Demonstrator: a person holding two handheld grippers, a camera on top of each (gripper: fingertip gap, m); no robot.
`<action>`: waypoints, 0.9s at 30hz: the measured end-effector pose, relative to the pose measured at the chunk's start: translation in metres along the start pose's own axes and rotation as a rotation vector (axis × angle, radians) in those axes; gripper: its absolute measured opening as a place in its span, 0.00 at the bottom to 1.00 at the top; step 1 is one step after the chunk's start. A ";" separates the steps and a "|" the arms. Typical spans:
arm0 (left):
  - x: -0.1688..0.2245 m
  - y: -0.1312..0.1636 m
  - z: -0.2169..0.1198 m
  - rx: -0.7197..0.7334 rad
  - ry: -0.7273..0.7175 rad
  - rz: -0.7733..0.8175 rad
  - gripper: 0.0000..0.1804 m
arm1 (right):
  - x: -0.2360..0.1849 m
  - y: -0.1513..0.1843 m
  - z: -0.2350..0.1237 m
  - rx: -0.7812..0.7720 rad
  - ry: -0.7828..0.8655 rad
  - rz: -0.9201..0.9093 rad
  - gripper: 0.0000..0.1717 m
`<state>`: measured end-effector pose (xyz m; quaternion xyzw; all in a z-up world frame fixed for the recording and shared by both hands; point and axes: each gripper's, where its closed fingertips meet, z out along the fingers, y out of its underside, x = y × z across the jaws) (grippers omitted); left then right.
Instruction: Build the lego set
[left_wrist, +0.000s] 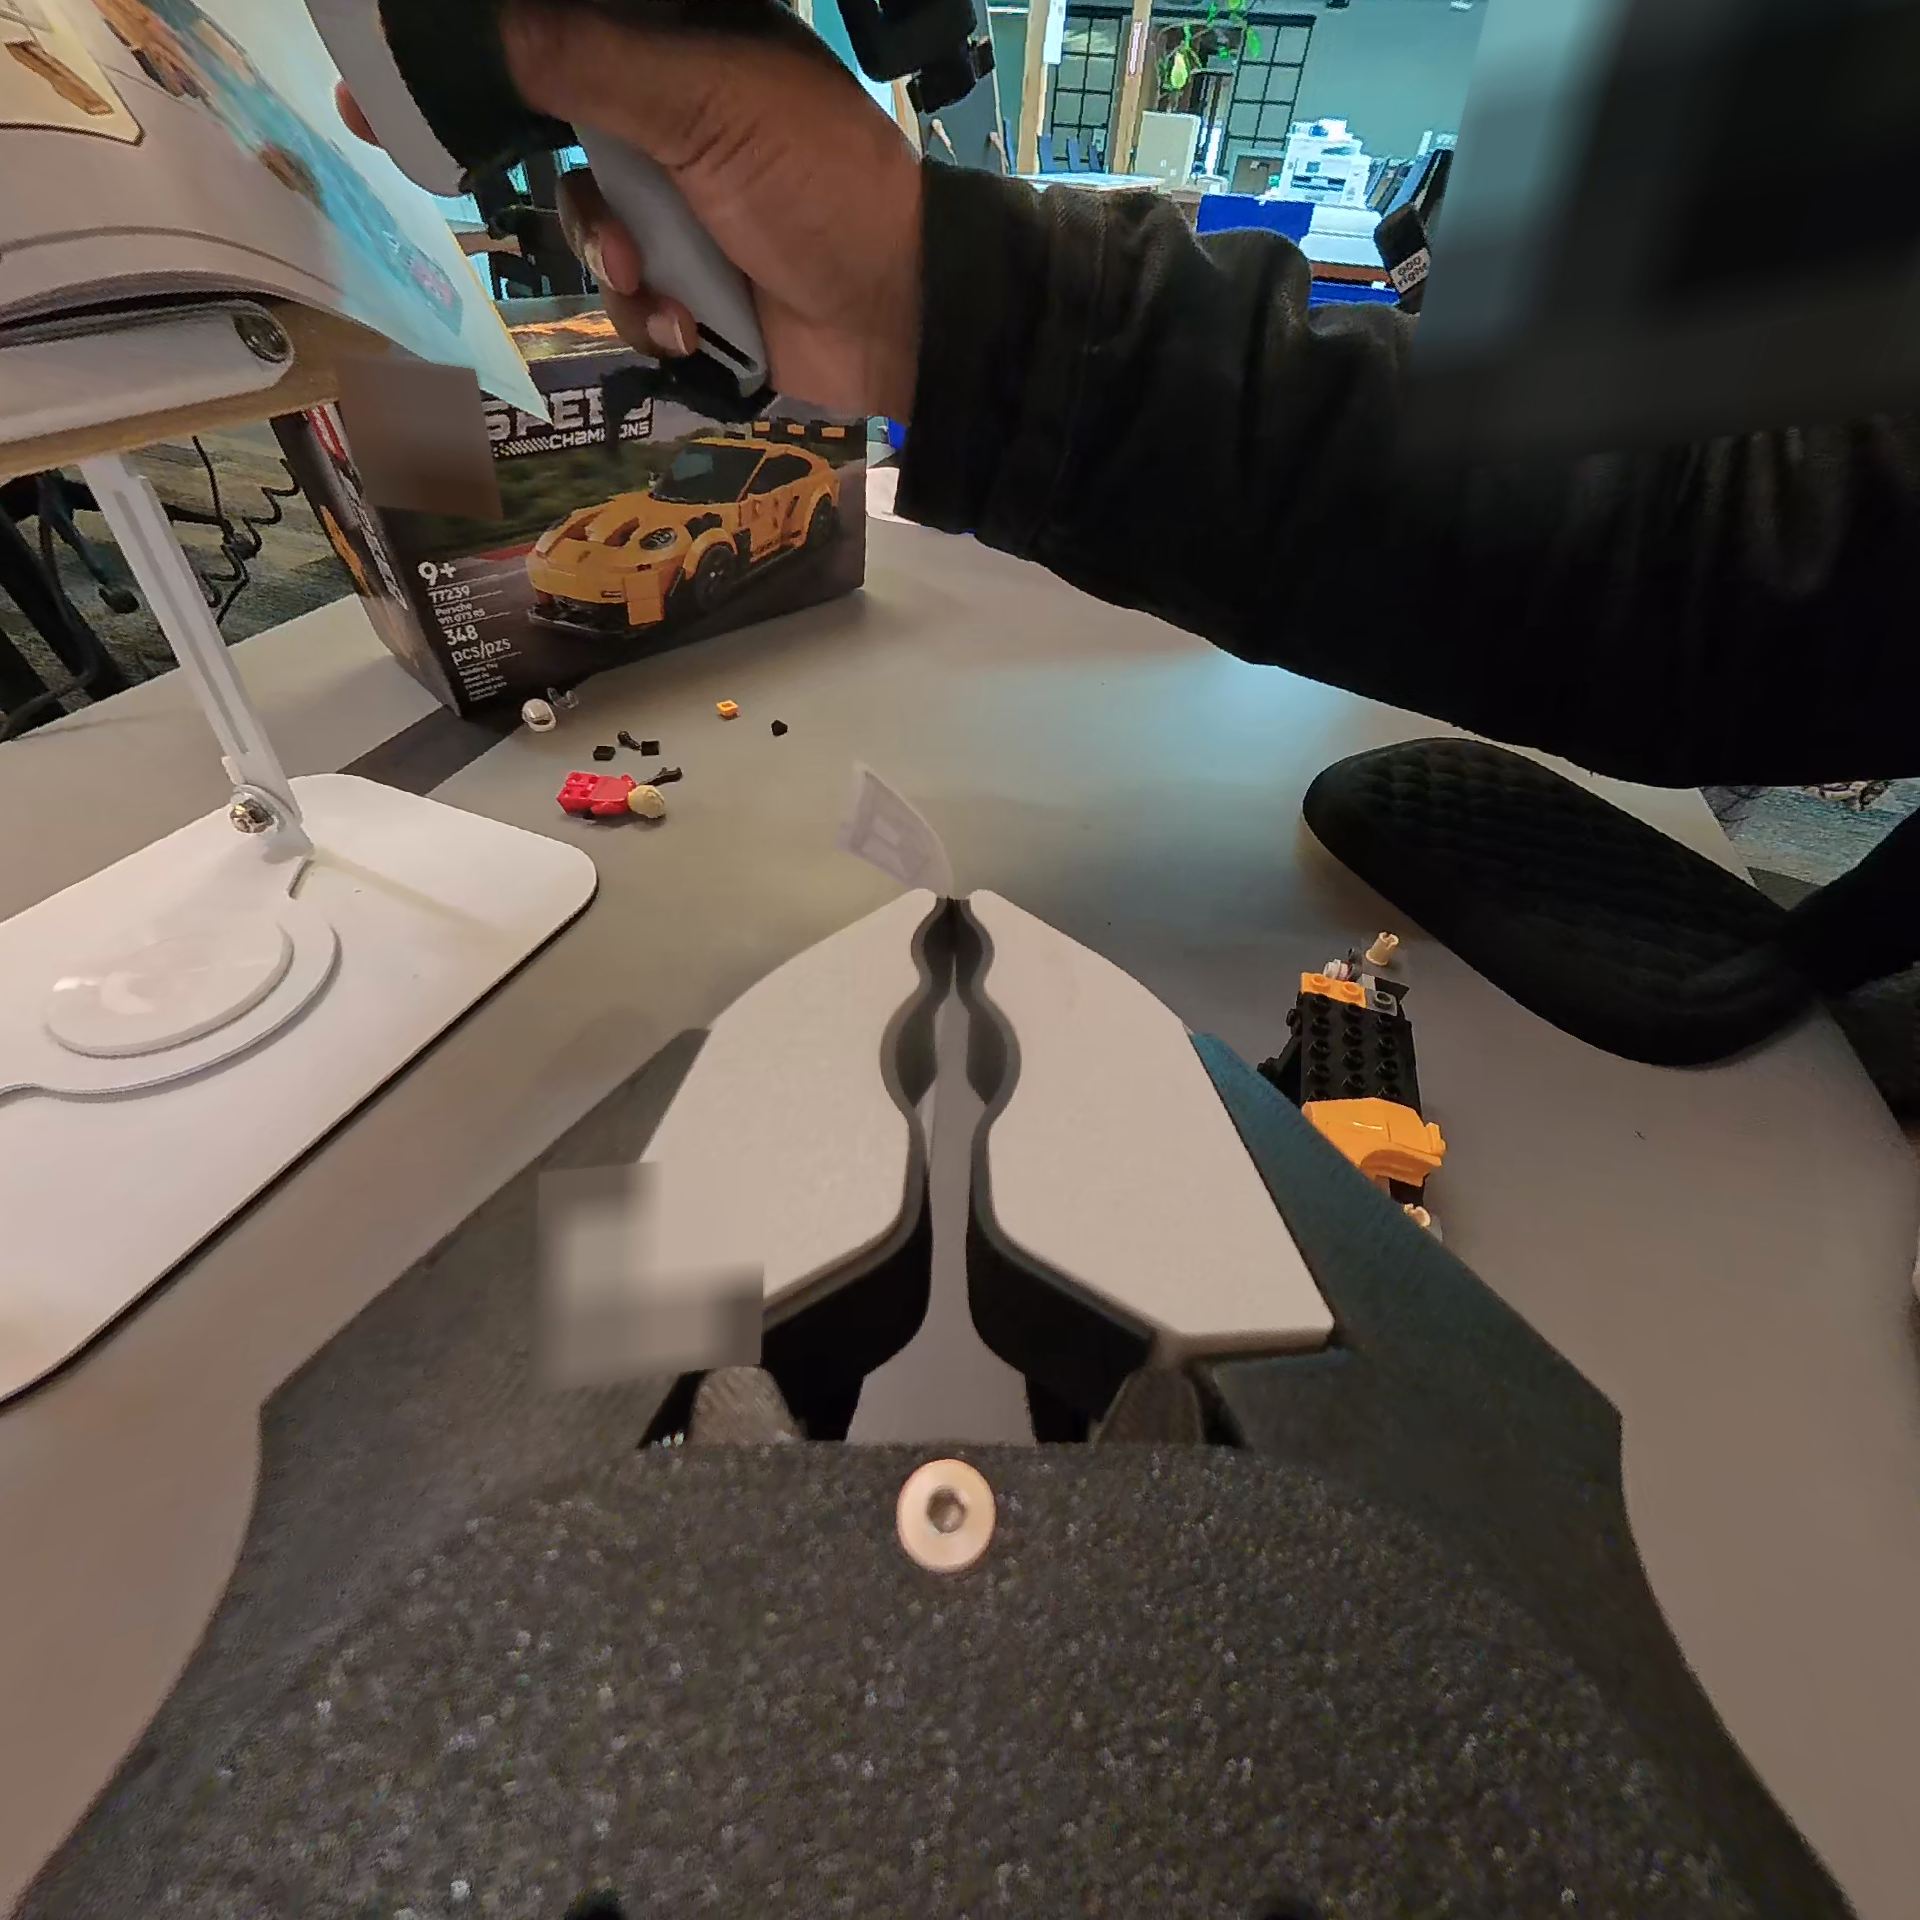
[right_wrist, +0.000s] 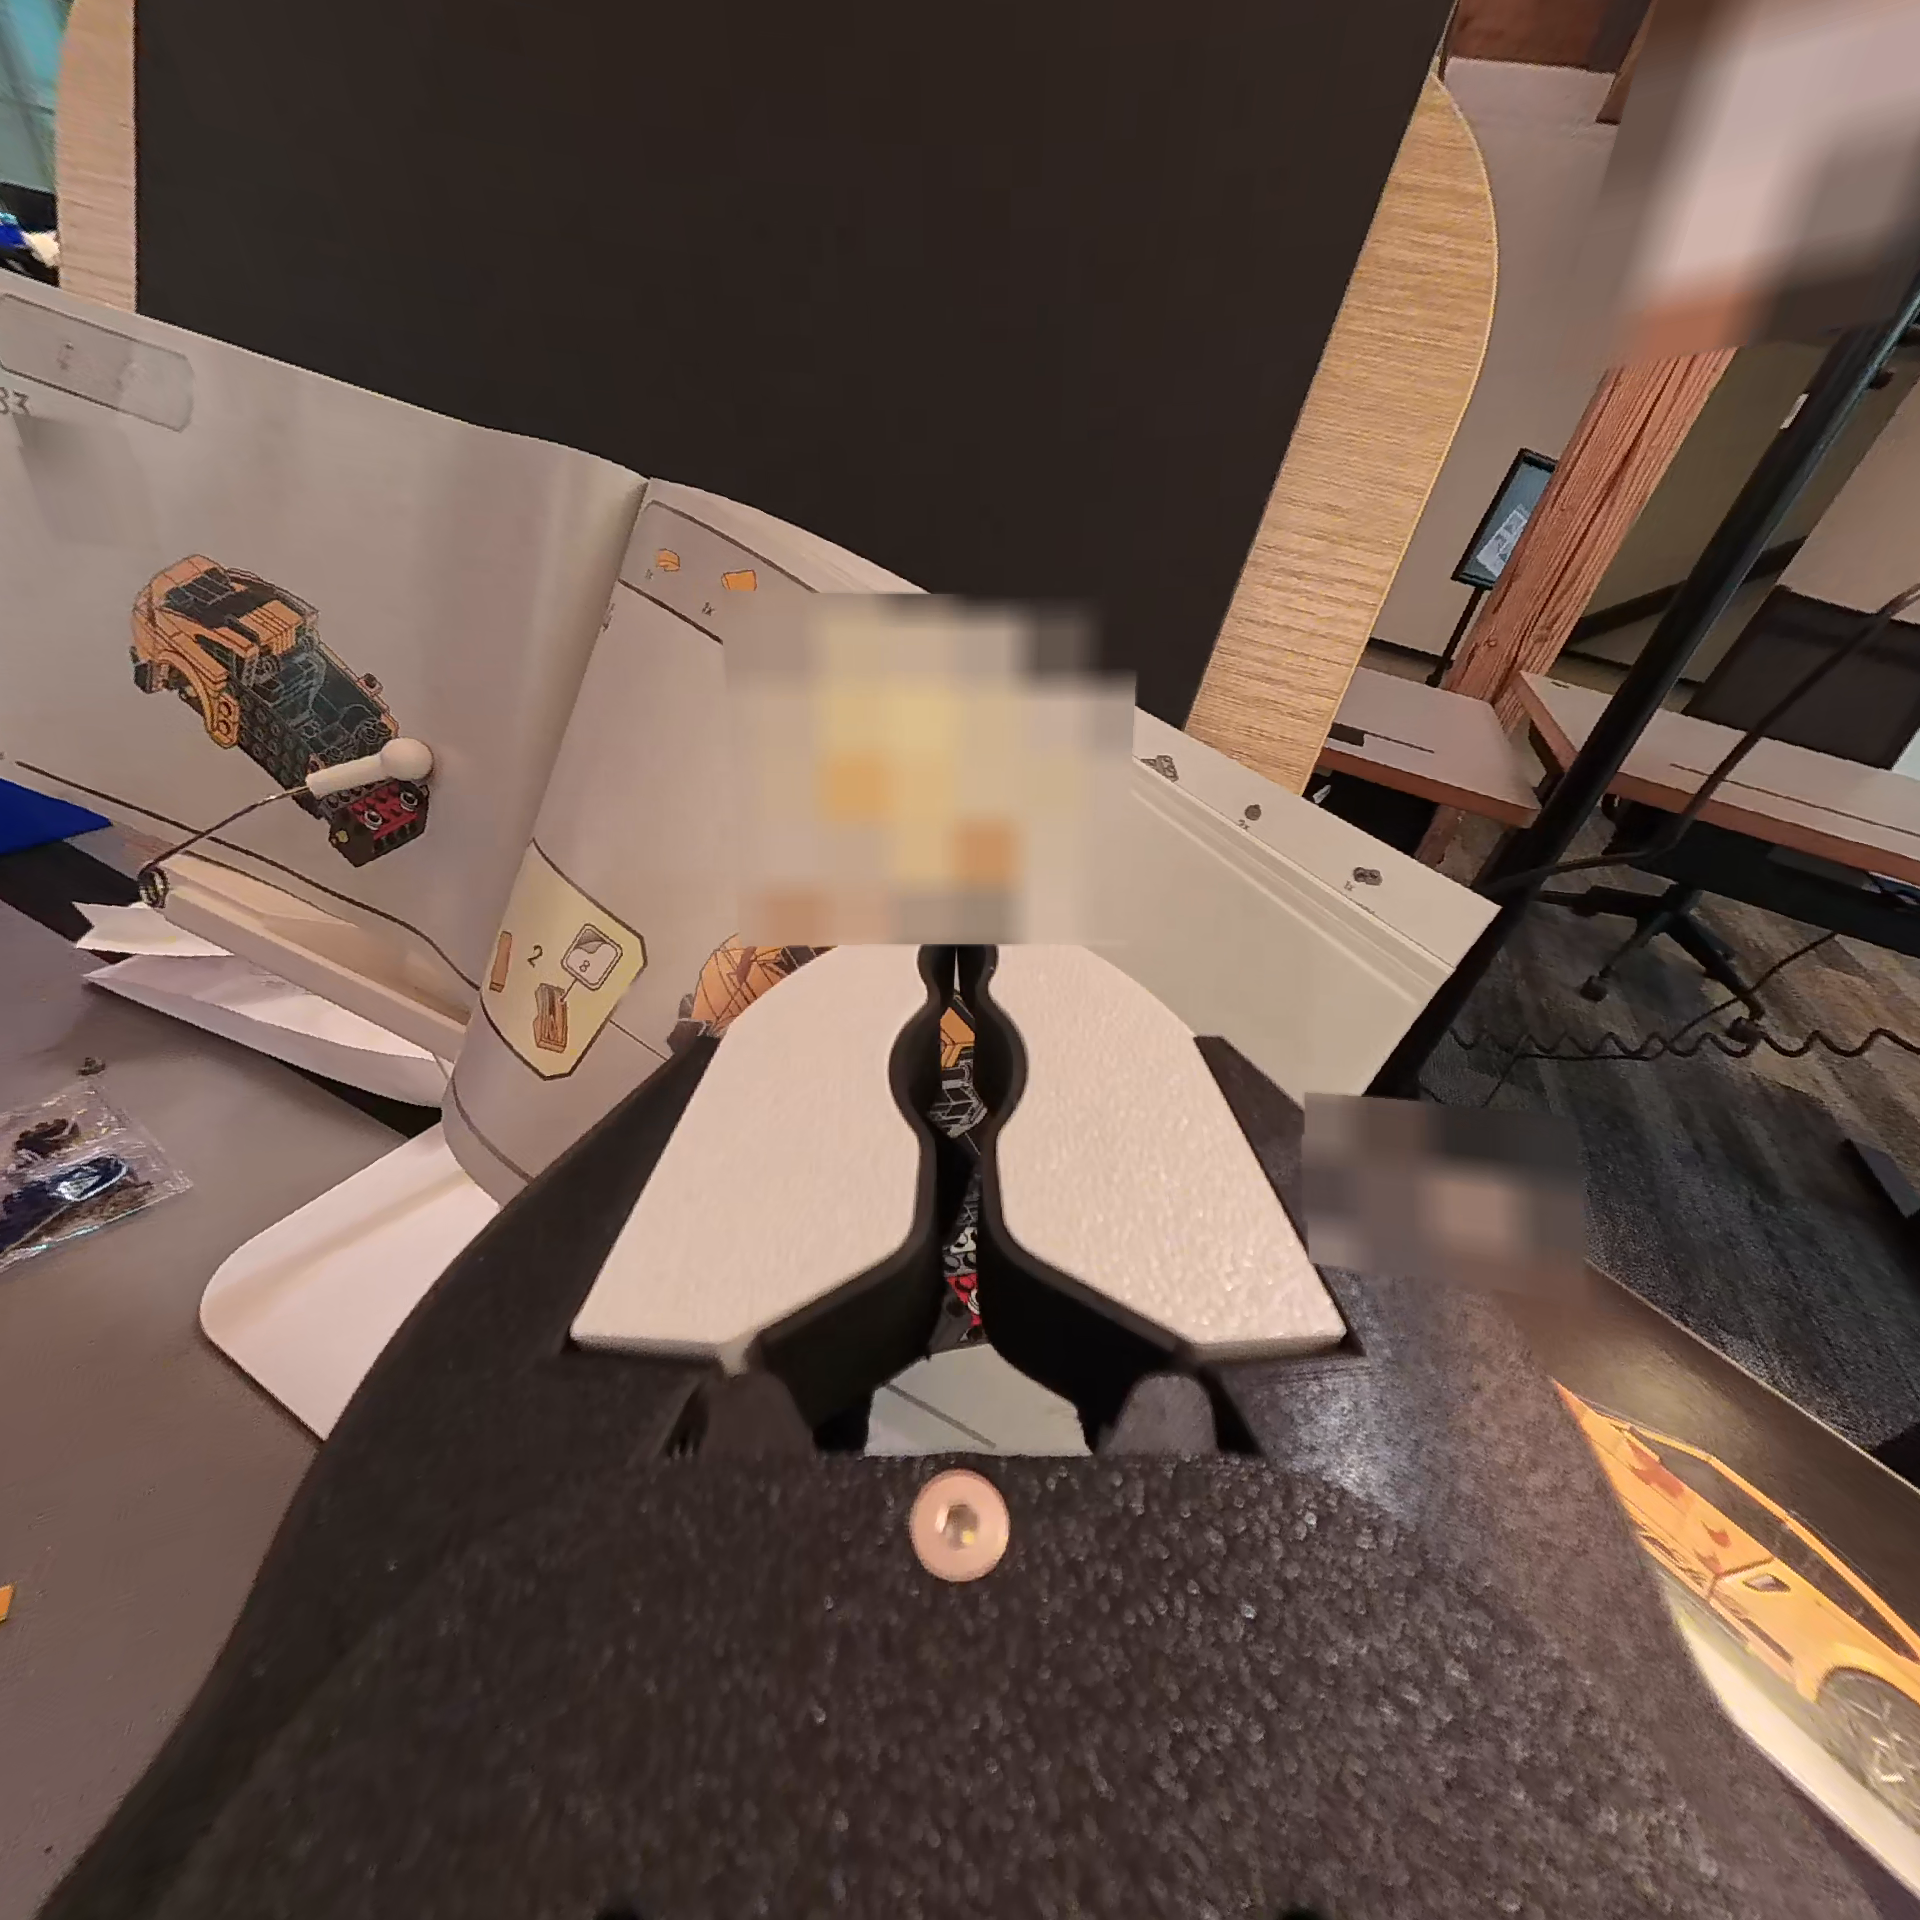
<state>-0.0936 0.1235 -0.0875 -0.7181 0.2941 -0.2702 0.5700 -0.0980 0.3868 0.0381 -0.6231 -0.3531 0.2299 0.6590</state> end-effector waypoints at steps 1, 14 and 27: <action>0.000 0.000 0.000 0.000 0.000 0.001 0.00 | 0.000 0.000 0.000 -0.001 -0.001 0.001 0.00; 0.001 0.000 0.000 -0.002 0.002 0.002 0.00 | -0.052 0.002 -0.019 0.014 -0.104 -0.044 0.00; 0.001 -0.001 0.000 0.000 0.001 0.005 0.00 | -0.064 0.004 -0.011 -0.011 -0.128 -0.053 0.00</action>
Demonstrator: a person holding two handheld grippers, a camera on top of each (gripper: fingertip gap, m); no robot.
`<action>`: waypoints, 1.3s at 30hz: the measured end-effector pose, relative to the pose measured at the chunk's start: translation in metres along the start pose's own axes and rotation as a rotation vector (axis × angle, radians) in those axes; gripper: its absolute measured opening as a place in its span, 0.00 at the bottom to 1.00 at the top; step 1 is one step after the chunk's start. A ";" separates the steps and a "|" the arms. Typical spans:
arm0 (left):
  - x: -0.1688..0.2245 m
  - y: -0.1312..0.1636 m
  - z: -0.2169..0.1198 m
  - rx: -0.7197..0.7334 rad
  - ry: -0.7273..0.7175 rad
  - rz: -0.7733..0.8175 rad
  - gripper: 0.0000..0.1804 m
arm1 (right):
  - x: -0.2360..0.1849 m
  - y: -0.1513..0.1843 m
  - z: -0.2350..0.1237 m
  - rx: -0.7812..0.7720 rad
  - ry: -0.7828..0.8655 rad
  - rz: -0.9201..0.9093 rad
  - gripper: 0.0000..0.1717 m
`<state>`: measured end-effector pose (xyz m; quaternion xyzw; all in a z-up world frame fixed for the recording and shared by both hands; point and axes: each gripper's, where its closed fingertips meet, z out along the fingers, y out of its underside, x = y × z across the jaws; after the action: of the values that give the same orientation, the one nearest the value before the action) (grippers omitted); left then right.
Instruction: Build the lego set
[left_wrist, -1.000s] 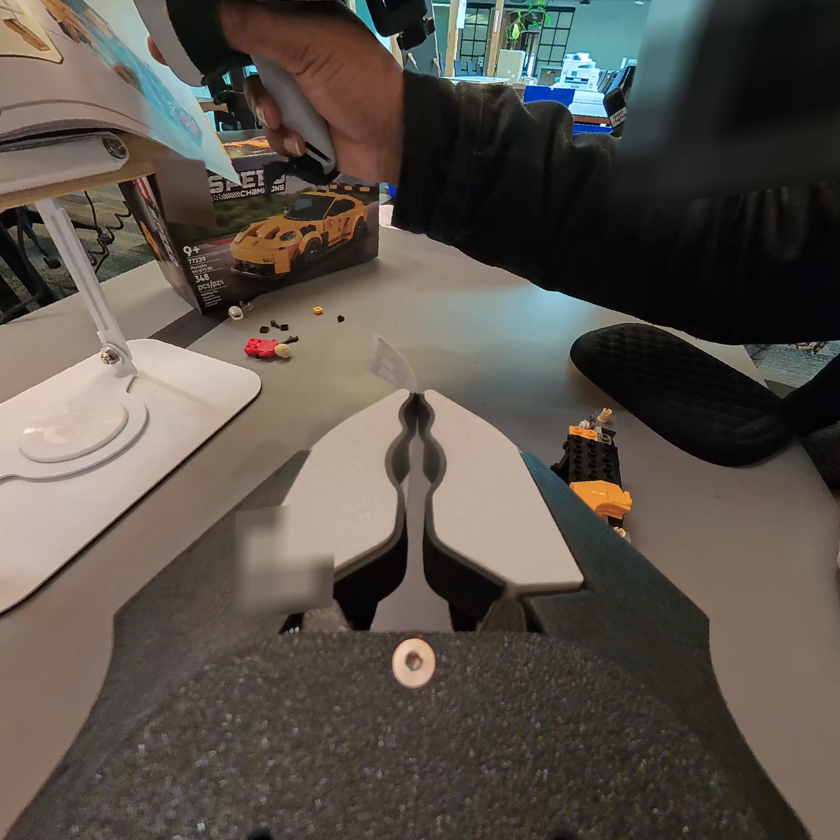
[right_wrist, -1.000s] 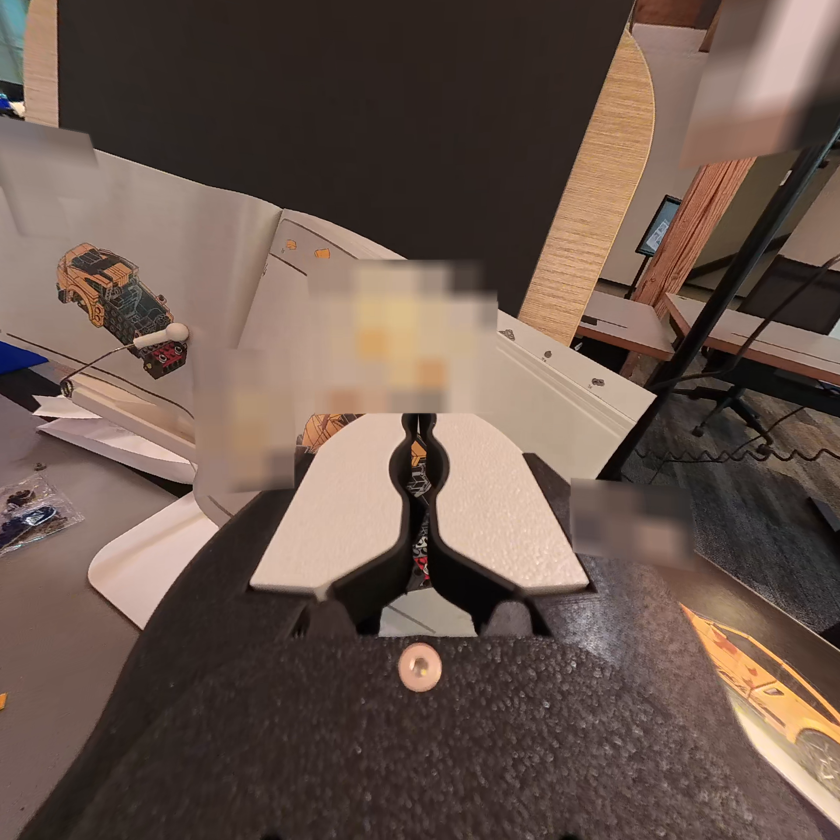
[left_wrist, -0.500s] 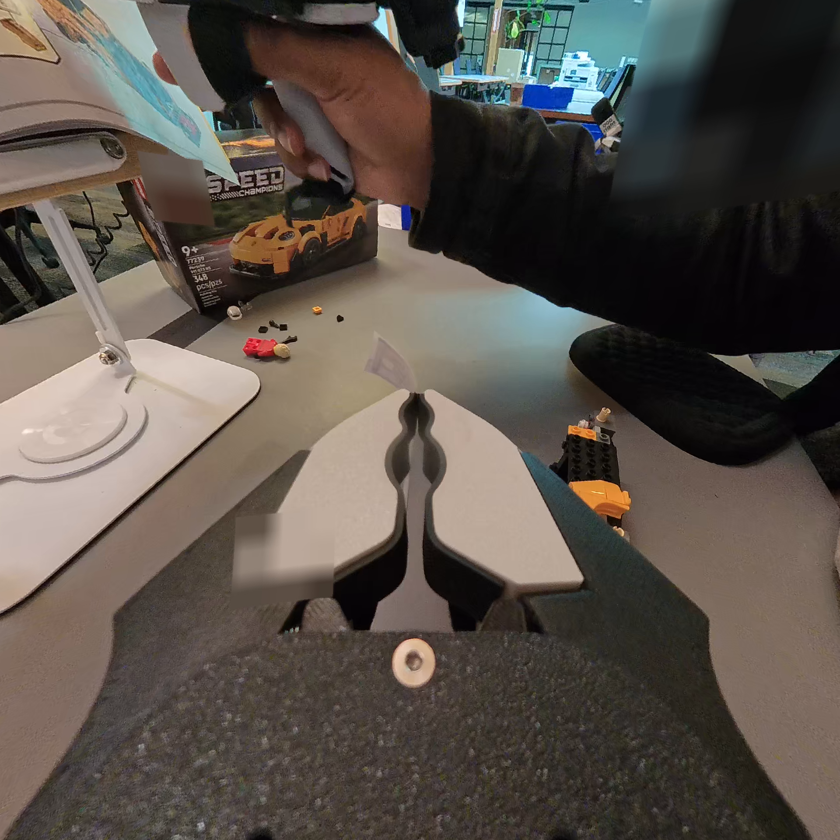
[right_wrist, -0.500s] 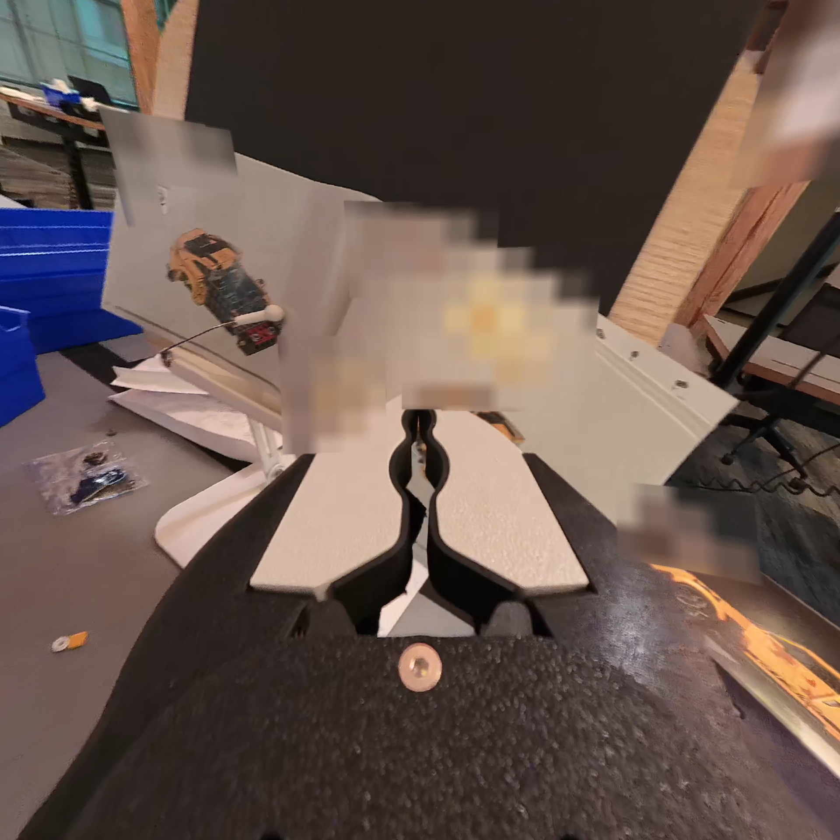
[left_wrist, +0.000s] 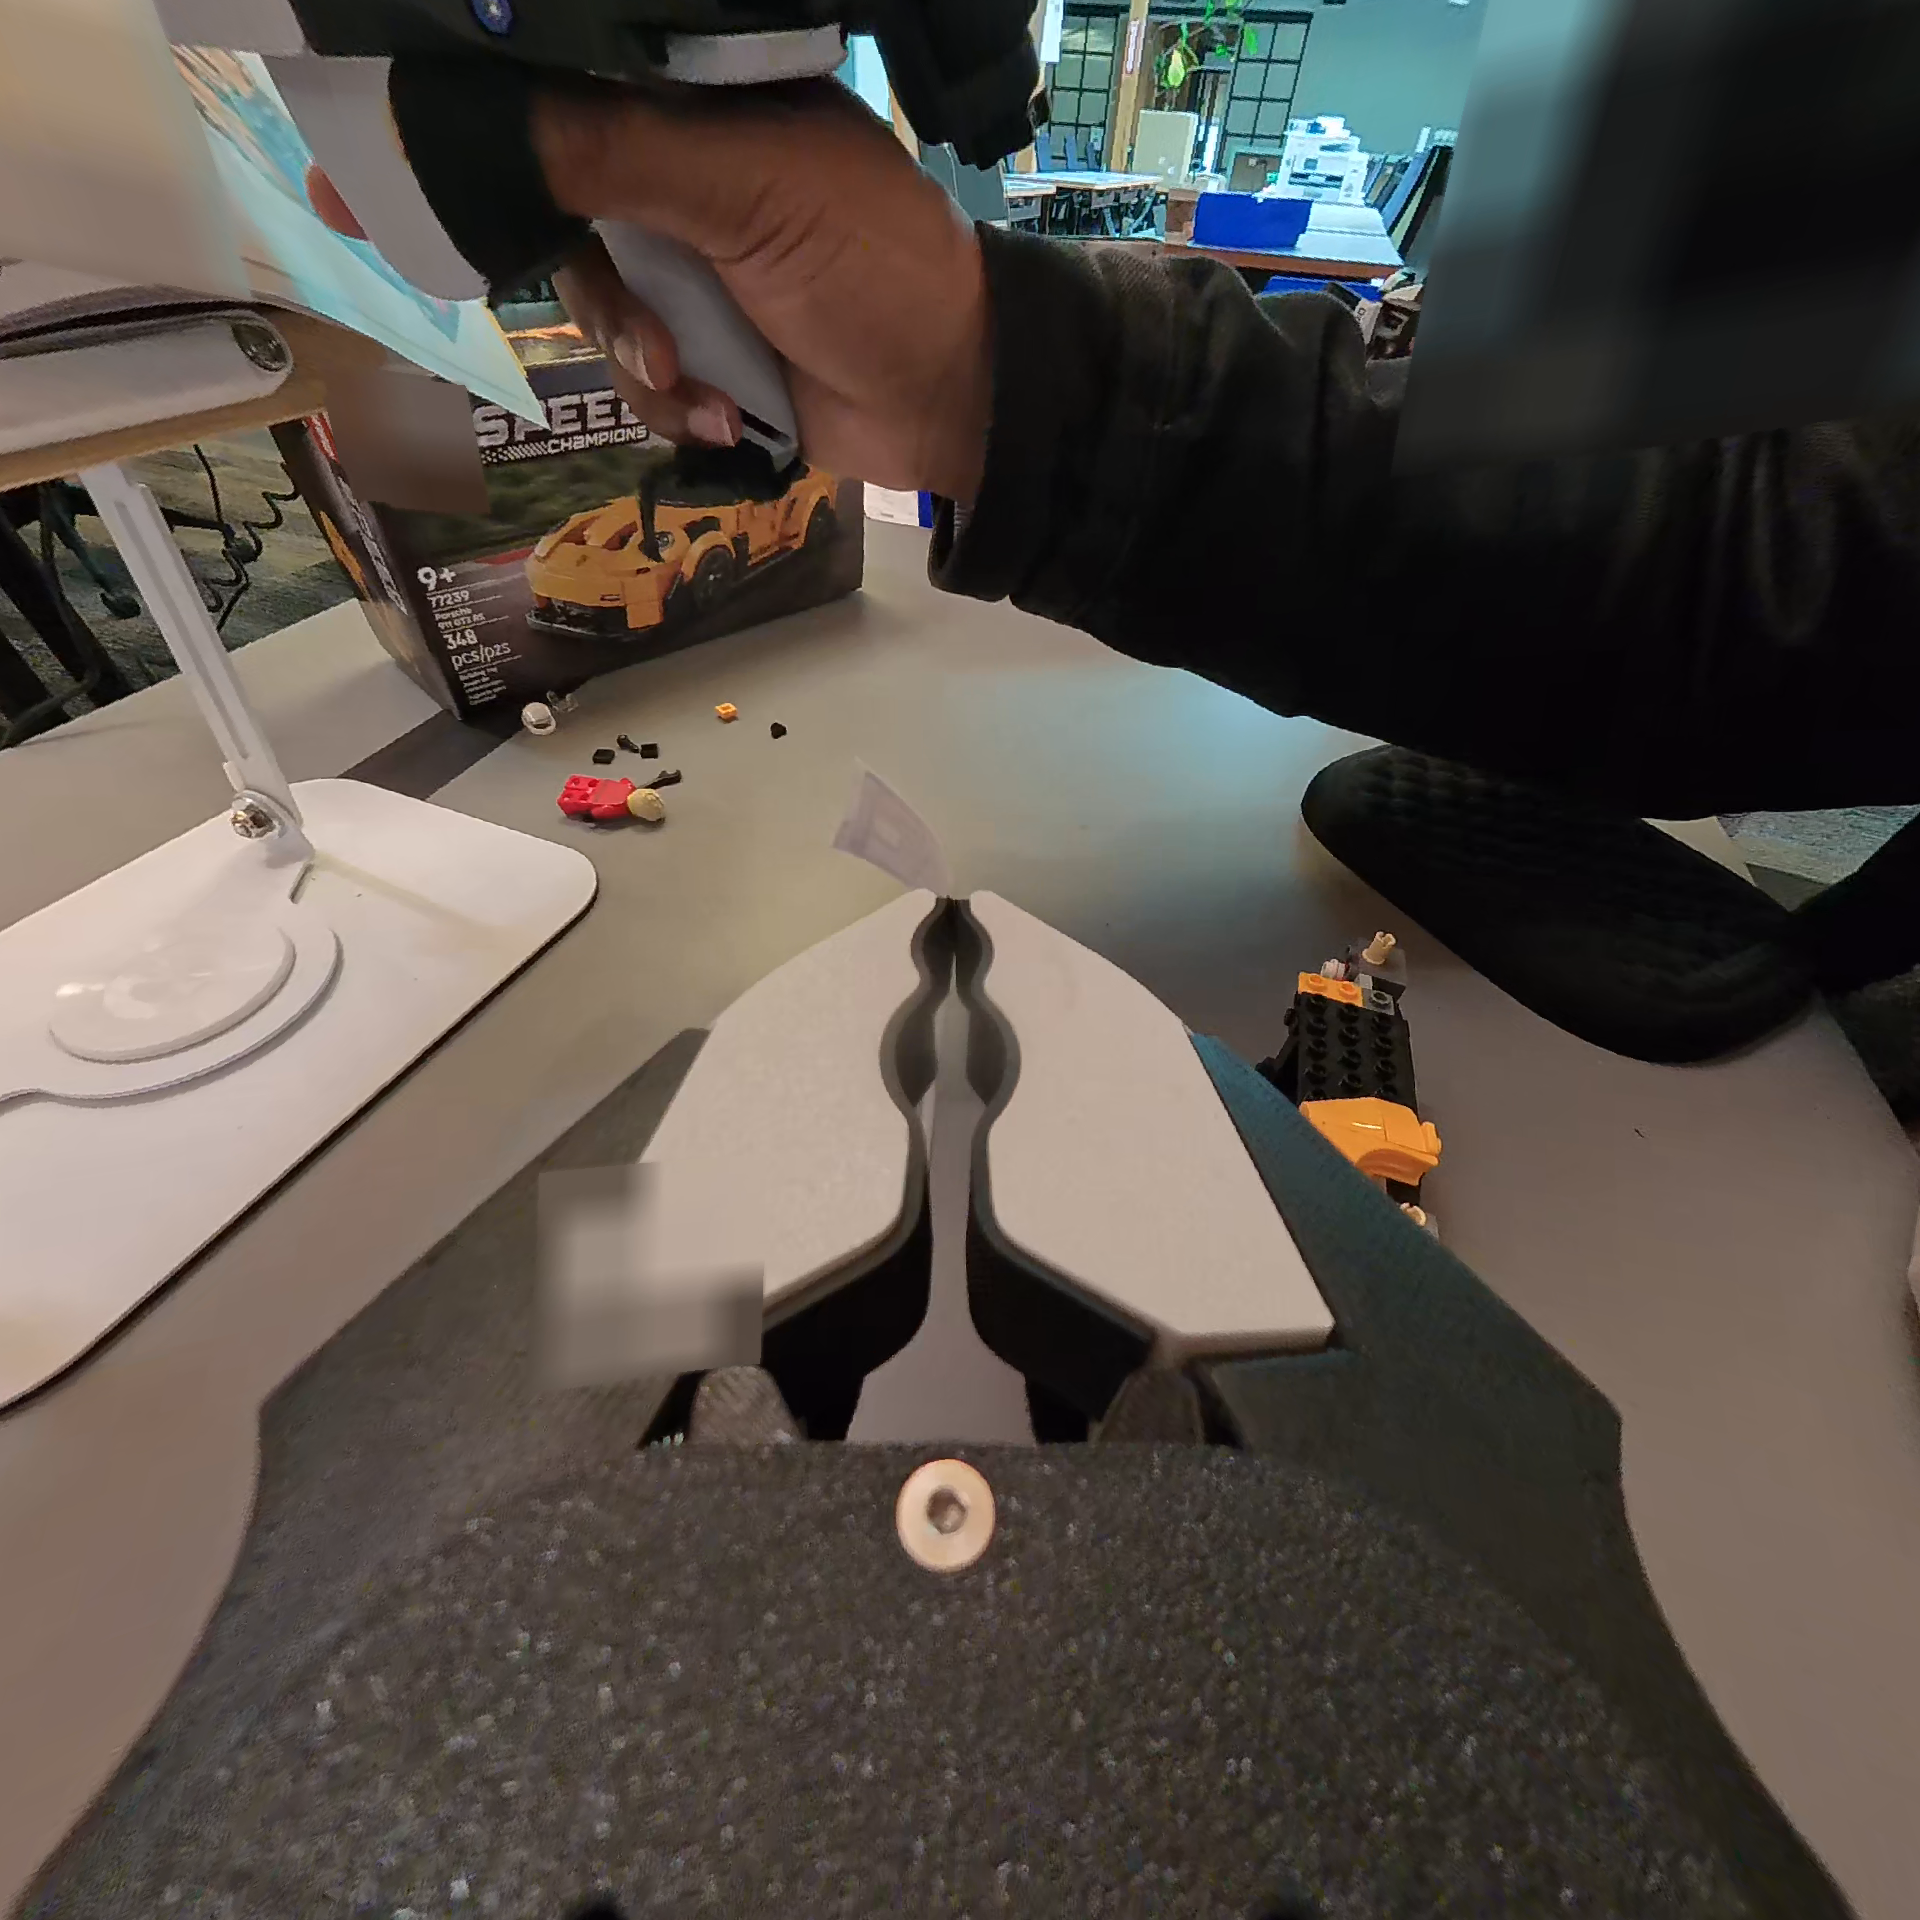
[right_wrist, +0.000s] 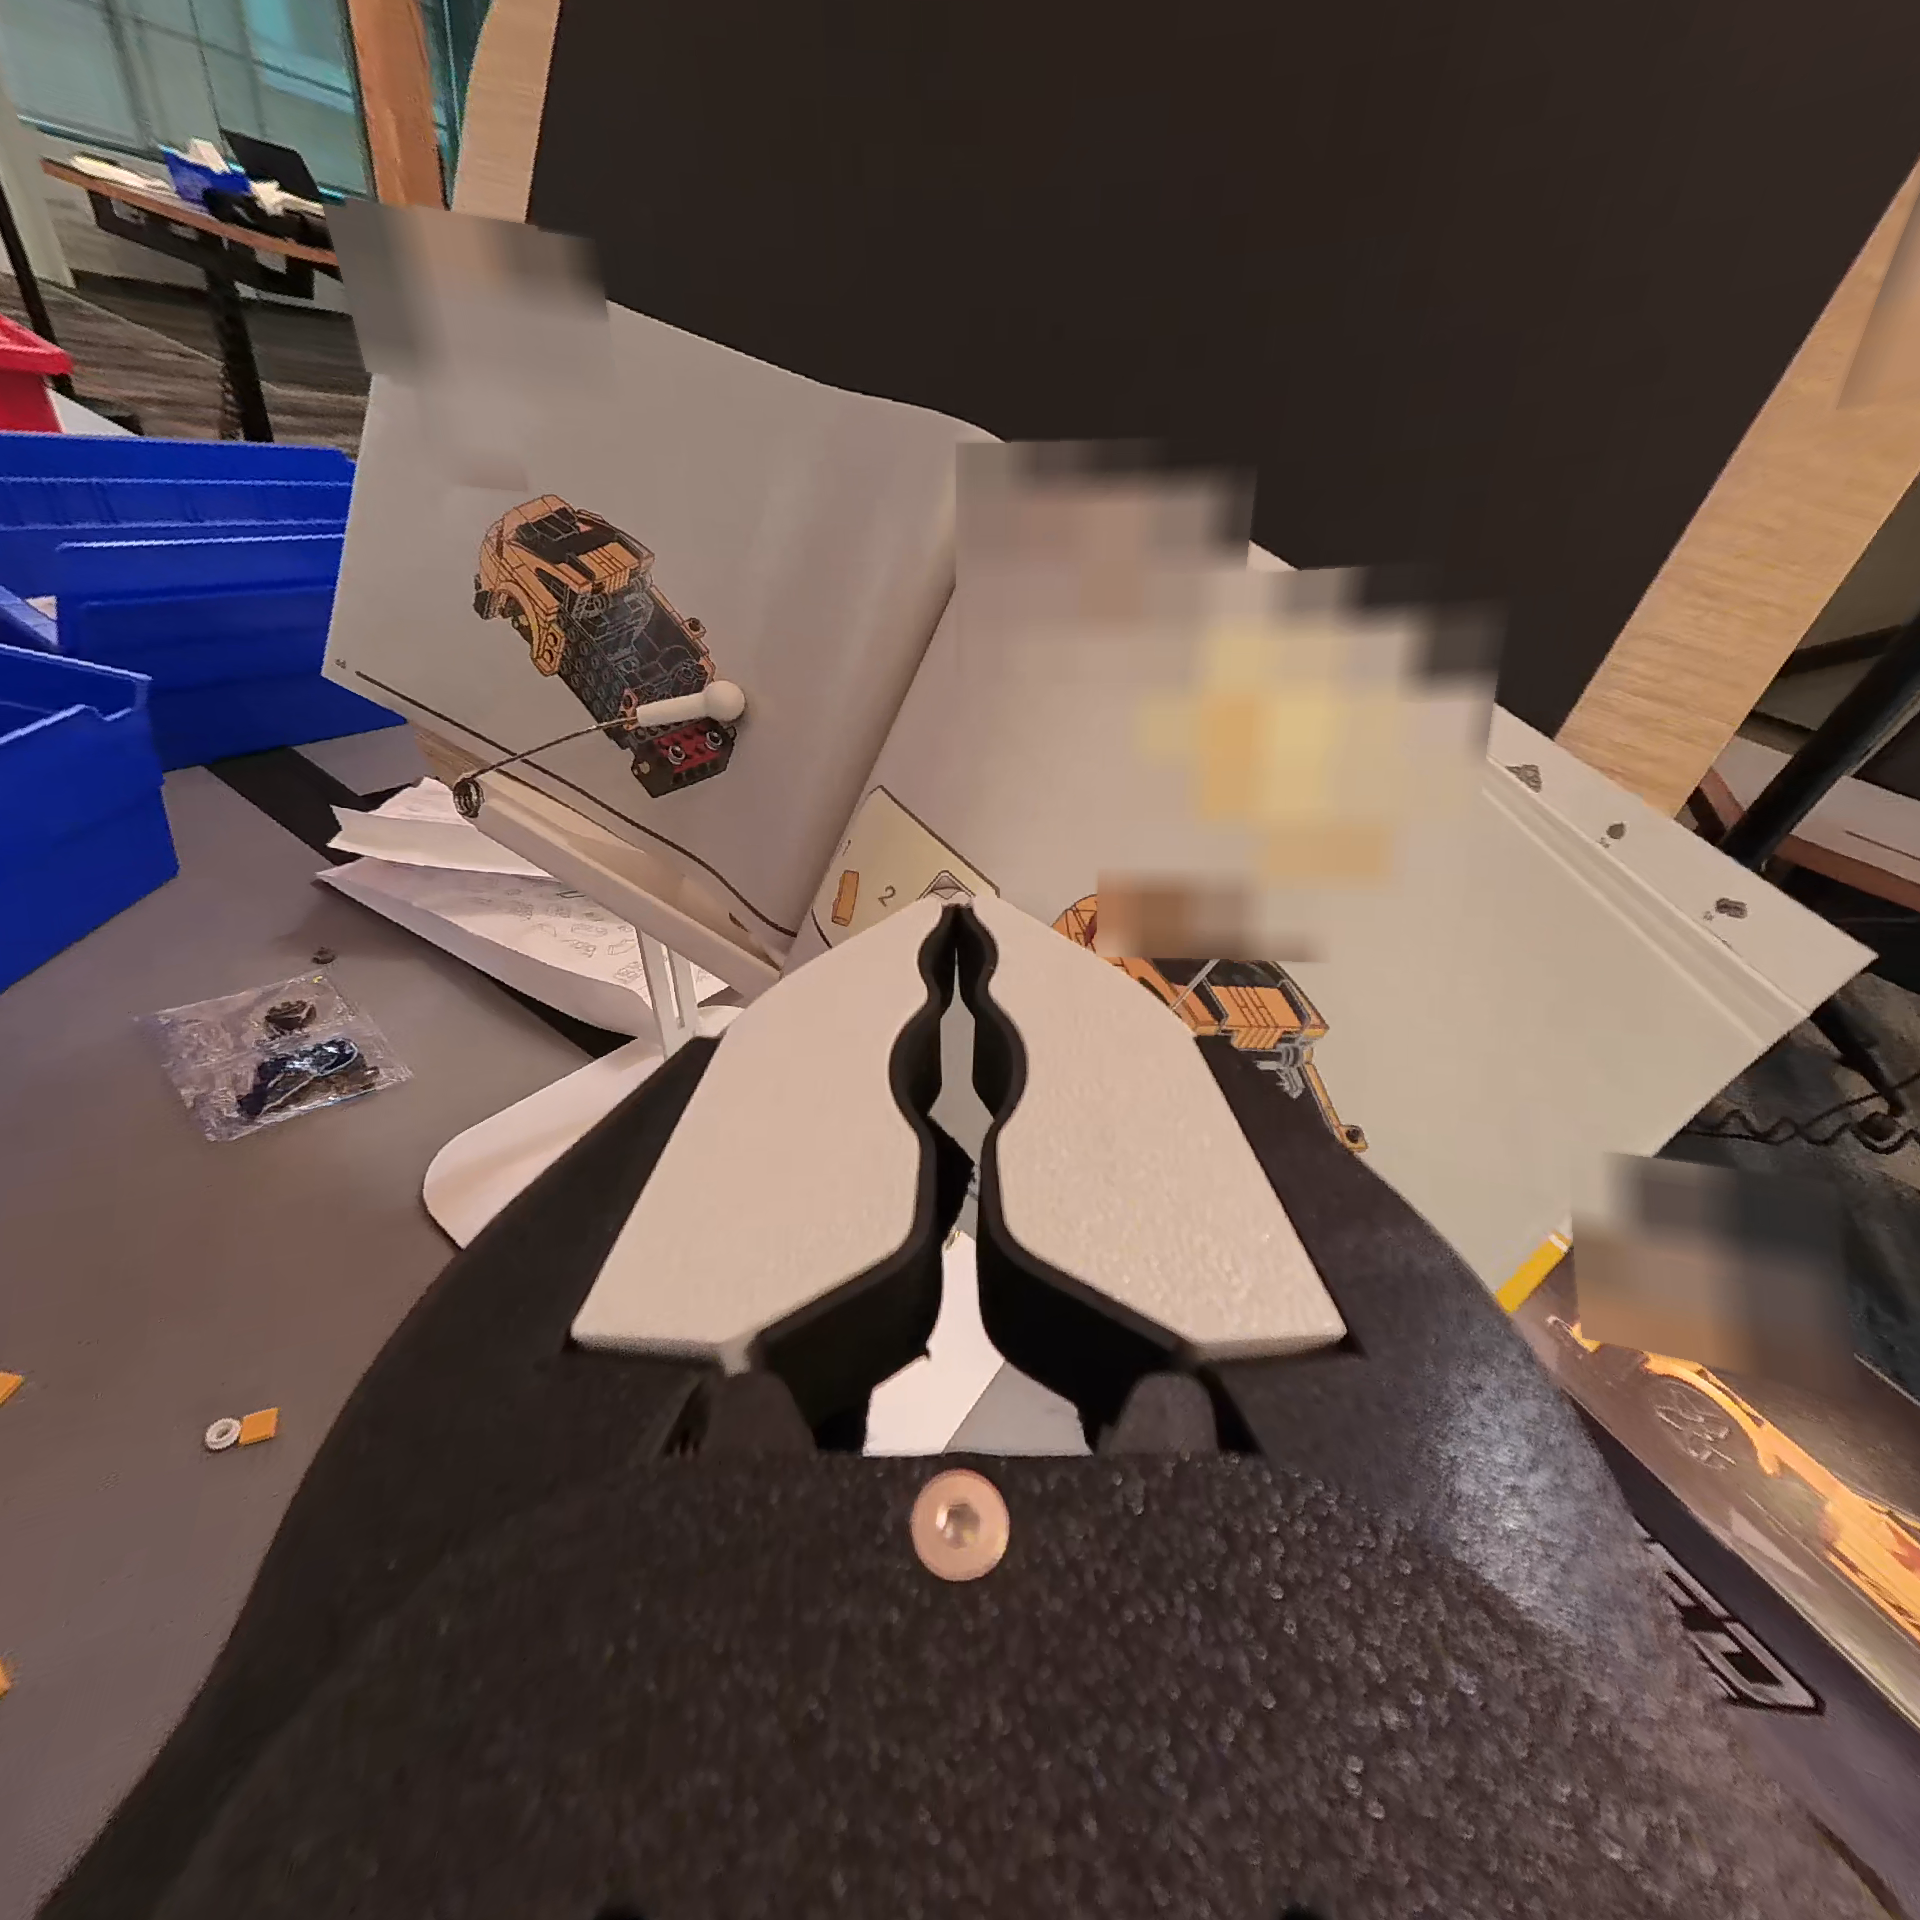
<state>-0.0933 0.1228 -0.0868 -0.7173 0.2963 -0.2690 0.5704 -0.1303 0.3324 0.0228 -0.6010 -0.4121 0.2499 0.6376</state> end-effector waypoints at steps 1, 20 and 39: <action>0.000 0.000 0.000 -0.001 0.000 0.000 0.00 | 0.000 0.000 0.000 0.000 -0.001 -0.002 0.00; -0.001 0.000 -0.001 0.005 -0.004 -0.001 0.00 | -0.015 0.019 -0.002 -0.031 -0.022 -0.030 0.00; 0.010 -0.017 -0.006 0.130 0.109 -0.105 0.00 | -0.172 0.033 -0.145 0.094 -0.687 -0.289 0.08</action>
<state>-0.0889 0.1144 -0.0685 -0.6776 0.2708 -0.3558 0.5839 -0.0974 0.1161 -0.0391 -0.3877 -0.6708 0.3630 0.5176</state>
